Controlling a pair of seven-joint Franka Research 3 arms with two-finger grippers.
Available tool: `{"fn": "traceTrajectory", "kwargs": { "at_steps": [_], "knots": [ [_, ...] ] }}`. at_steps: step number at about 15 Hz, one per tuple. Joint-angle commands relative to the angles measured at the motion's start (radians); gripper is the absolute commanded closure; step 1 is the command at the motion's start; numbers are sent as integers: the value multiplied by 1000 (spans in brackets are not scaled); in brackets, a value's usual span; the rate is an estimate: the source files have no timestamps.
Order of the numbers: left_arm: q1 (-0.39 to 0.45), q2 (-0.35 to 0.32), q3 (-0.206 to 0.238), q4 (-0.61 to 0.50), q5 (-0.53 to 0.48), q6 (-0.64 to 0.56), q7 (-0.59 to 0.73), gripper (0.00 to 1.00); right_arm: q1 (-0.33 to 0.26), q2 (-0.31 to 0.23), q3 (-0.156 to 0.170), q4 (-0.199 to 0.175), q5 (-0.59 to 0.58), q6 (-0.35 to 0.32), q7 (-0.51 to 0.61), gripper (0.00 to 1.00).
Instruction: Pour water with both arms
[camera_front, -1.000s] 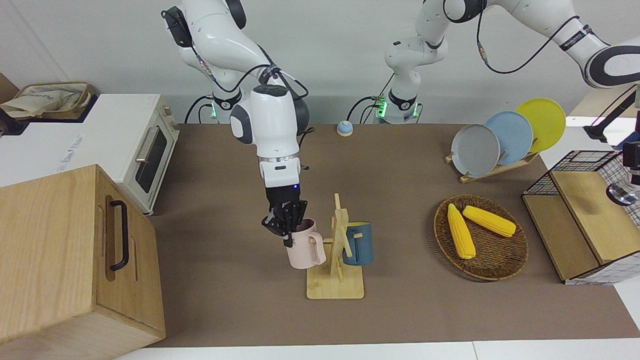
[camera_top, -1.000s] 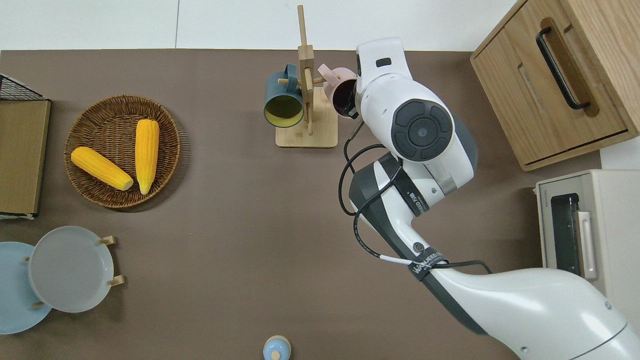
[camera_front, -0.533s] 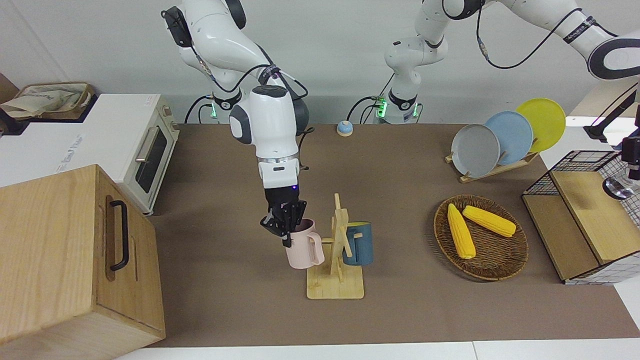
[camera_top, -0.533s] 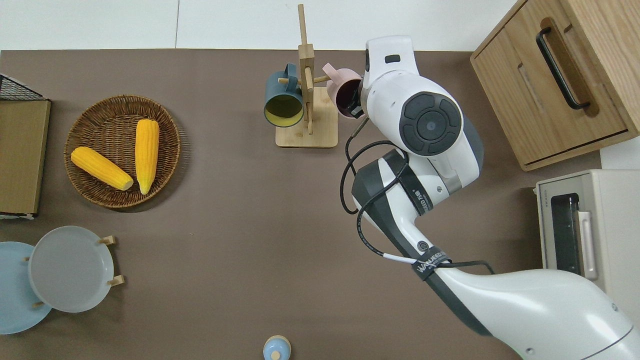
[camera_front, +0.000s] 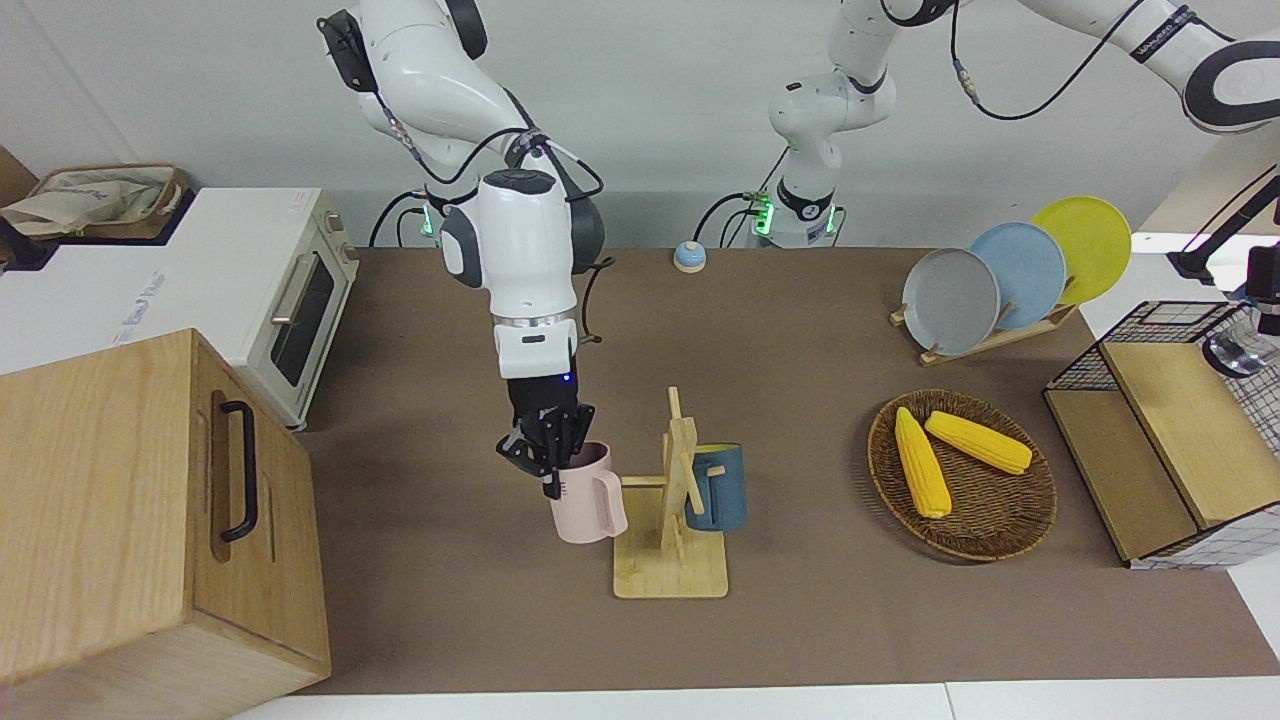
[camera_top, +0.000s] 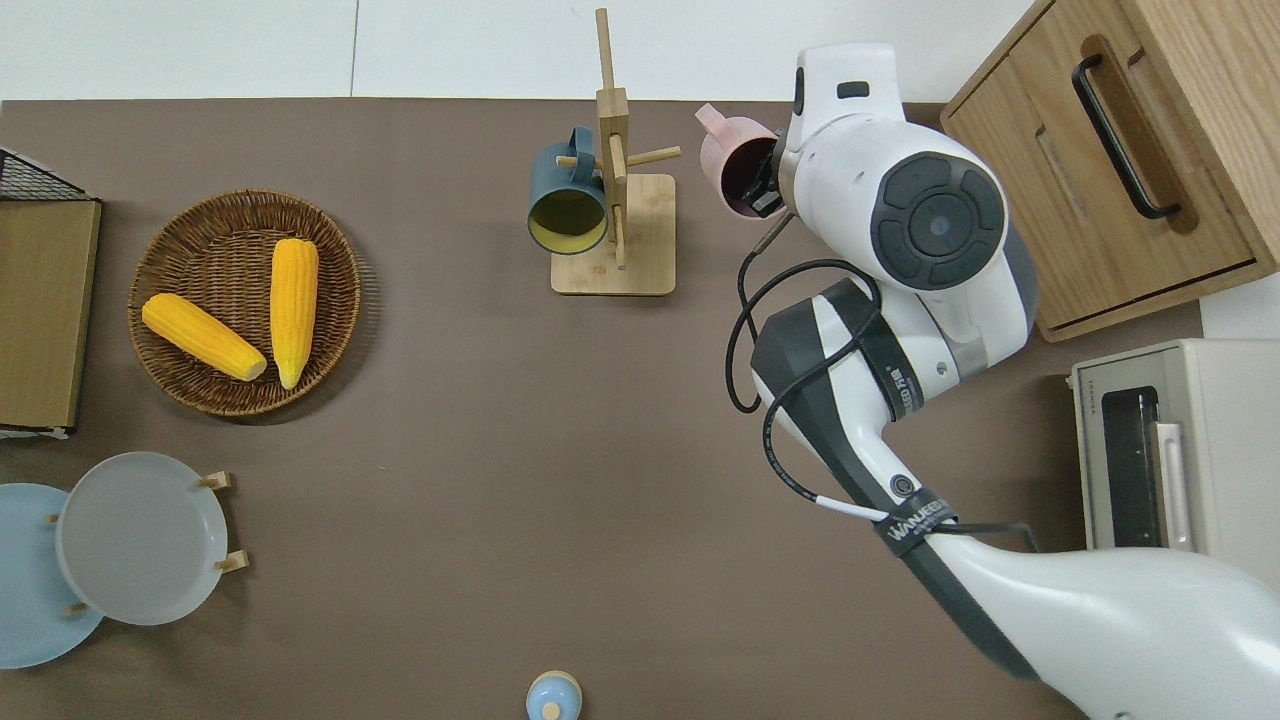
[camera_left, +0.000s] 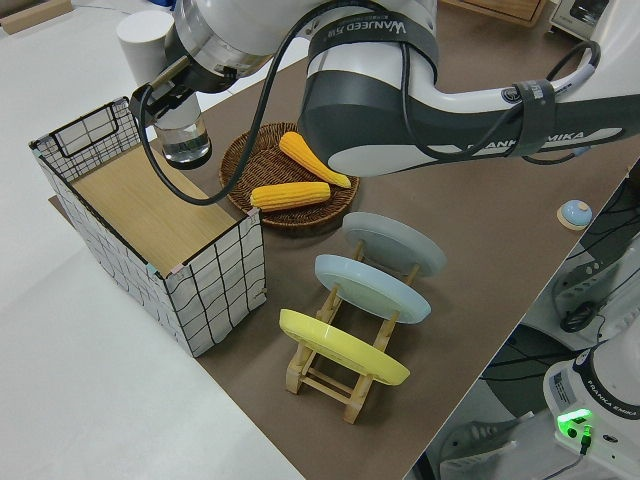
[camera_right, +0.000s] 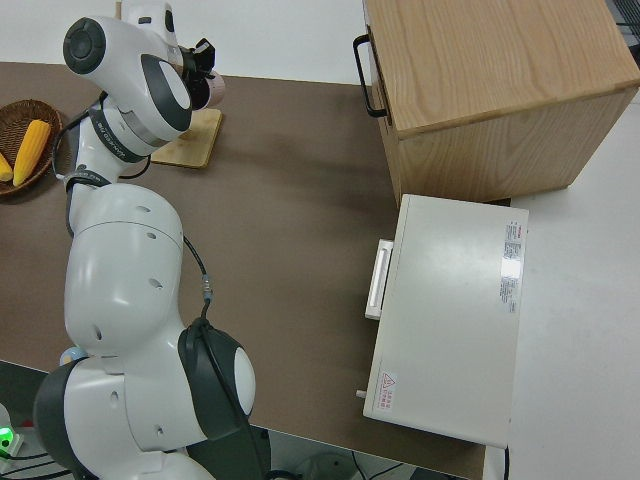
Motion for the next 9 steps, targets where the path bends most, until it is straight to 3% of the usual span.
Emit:
{"fn": "traceTrajectory", "kwargs": {
  "at_steps": [1, 6, 9],
  "knots": [
    [-52, -63, 3, 11, 93, -26, -122, 1000, -49, -87, 10, -99, 15, -9, -68, 988],
    [-109, -118, -4, 2, 193, -86, -240, 1000, -98, -182, 10, -198, 18, -18, -131, 990],
    [-115, -157, -38, -19, 244, -109, -309, 1000, -115, -227, 10, -225, 76, -119, -122, 999]
  ]
}}
